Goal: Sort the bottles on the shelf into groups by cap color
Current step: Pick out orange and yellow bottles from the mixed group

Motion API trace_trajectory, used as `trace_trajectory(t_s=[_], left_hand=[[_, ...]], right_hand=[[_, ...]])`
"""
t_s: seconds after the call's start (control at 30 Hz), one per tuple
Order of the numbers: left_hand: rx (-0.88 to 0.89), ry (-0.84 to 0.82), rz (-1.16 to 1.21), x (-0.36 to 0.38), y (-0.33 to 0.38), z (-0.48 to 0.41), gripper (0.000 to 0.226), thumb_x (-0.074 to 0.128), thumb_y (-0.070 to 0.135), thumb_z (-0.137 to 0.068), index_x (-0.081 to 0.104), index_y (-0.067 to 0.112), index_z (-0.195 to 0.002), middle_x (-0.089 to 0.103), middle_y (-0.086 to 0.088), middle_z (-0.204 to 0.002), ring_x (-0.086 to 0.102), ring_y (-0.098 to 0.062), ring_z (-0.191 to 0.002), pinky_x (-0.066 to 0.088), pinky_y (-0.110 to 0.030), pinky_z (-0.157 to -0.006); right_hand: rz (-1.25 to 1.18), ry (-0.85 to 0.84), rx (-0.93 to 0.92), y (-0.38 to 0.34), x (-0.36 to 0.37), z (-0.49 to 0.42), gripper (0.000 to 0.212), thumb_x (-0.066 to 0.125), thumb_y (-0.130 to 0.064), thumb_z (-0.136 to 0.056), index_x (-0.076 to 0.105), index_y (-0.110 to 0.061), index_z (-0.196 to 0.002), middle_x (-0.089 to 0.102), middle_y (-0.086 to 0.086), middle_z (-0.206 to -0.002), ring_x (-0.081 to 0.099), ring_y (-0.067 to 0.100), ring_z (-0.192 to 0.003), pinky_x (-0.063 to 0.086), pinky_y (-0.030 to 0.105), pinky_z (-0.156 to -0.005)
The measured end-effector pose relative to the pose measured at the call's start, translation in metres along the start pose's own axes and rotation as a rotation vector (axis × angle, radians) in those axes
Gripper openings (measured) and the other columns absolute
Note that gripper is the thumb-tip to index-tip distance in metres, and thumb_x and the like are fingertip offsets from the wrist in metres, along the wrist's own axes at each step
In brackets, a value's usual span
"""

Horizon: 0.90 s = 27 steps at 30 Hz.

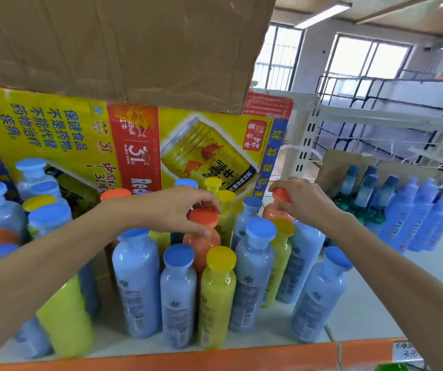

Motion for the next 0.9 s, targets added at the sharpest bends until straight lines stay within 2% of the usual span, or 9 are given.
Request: trace_trajectory(t_s=[0.13,0.27,0.37,0.43,0.5,0.6,0.8,0.9], left_hand=[[-0.019,-0.036,-0.041,0.001,-0.001,0.000,0.042,0.066,0.036,-0.081,0.050,0.032,-0.120,0.054,0.009,-0.115,0.053,-0.006,-0.099,0.045,-0.023,-0.087],[-0.012,-0.026,-0.049,-0.001,0.003,-0.001,0.043,0.062,0.033,-0.085,0.048,0.029,-0.125,0.050,0.013,-0.109,0.049,-0.003,-0.099,0.039,-0.008,-0.081],[0.003,0.015,-0.018,-0.009,0.009,-0.003,0.043,0.060,0.026,-0.087,0.048,0.026,-0.128,0.049,0.014,-0.108,0.049,-0.004,-0.103,0.038,-0.009,-0.084],[0.023,0.052,0.002,-0.019,0.014,-0.006,0.042,0.059,0.022,-0.088,0.048,0.024,-0.129,0.048,0.016,-0.109,0.047,-0.002,-0.104,0.036,-0.003,-0.083],[0.034,0.098,0.015,-0.032,0.019,-0.009,0.042,0.058,0.019,-0.089,0.048,0.022,-0.129,0.048,0.015,-0.114,0.045,0.000,-0.105,0.035,0.000,-0.082],[0.064,0.196,0.034,-0.054,0.029,-0.015,0.040,0.057,0.018,-0.089,0.049,0.021,-0.129,0.051,0.010,-0.118,0.049,-0.006,-0.111,0.038,-0.007,-0.086],[0.186,0.401,0.063,-0.091,0.049,-0.024,0.037,0.058,0.011,-0.087,0.054,0.017,-0.124,0.057,0.007,-0.113,0.054,-0.010,-0.108,0.042,-0.015,-0.091],[0.246,0.537,0.068,-0.111,0.055,-0.026,0.032,0.057,0.008,-0.088,0.058,0.018,-0.118,0.059,0.009,-0.107,0.055,-0.006,-0.102,0.043,-0.008,-0.086]], right_hand=[[-0.027,0.021,-0.014,-0.003,-0.004,0.003,0.033,0.052,-0.013,-0.088,0.058,-0.021,-0.120,0.058,0.010,-0.119,0.056,0.030,-0.104,0.044,0.035,-0.085],[-0.026,0.073,-0.009,-0.004,-0.015,0.004,0.034,0.050,-0.012,-0.089,0.059,-0.022,-0.119,0.061,0.009,-0.118,0.057,0.029,-0.105,0.045,0.037,-0.086],[-0.047,0.125,-0.015,-0.001,-0.033,0.002,0.036,0.052,-0.010,-0.088,0.060,-0.024,-0.121,0.062,0.009,-0.116,0.057,0.028,-0.105,0.043,0.033,-0.085],[-0.032,0.151,-0.033,-0.003,-0.046,0.000,0.040,0.056,-0.009,-0.086,0.059,-0.023,-0.123,0.061,0.007,-0.121,0.056,0.026,-0.109,0.041,0.031,-0.089],[-0.035,0.187,-0.050,-0.005,-0.059,-0.002,0.041,0.057,-0.010,-0.087,0.057,-0.023,-0.125,0.059,0.004,-0.124,0.054,0.024,-0.112,0.041,0.033,-0.092],[-0.096,0.251,-0.067,-0.007,-0.078,-0.006,0.043,0.055,-0.005,-0.087,0.057,-0.023,-0.125,0.057,0.003,-0.123,0.054,0.023,-0.111,0.044,0.037,-0.093],[-0.117,0.433,-0.120,-0.011,-0.123,-0.013,0.042,0.052,-0.003,-0.087,0.058,-0.021,-0.124,0.059,0.008,-0.115,0.055,0.025,-0.106,0.041,0.032,-0.092],[-0.156,0.544,-0.147,-0.015,-0.150,-0.015,0.039,0.052,-0.004,-0.087,0.060,-0.019,-0.122,0.062,0.007,-0.117,0.057,0.023,-0.107,0.043,0.033,-0.096]])
Point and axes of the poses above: each hand's wrist, its own z-axis away from the middle knuckle, its own x-axis out of the palm, y = z × x, the point moved 4 cm from there along -z, towards the middle knuckle
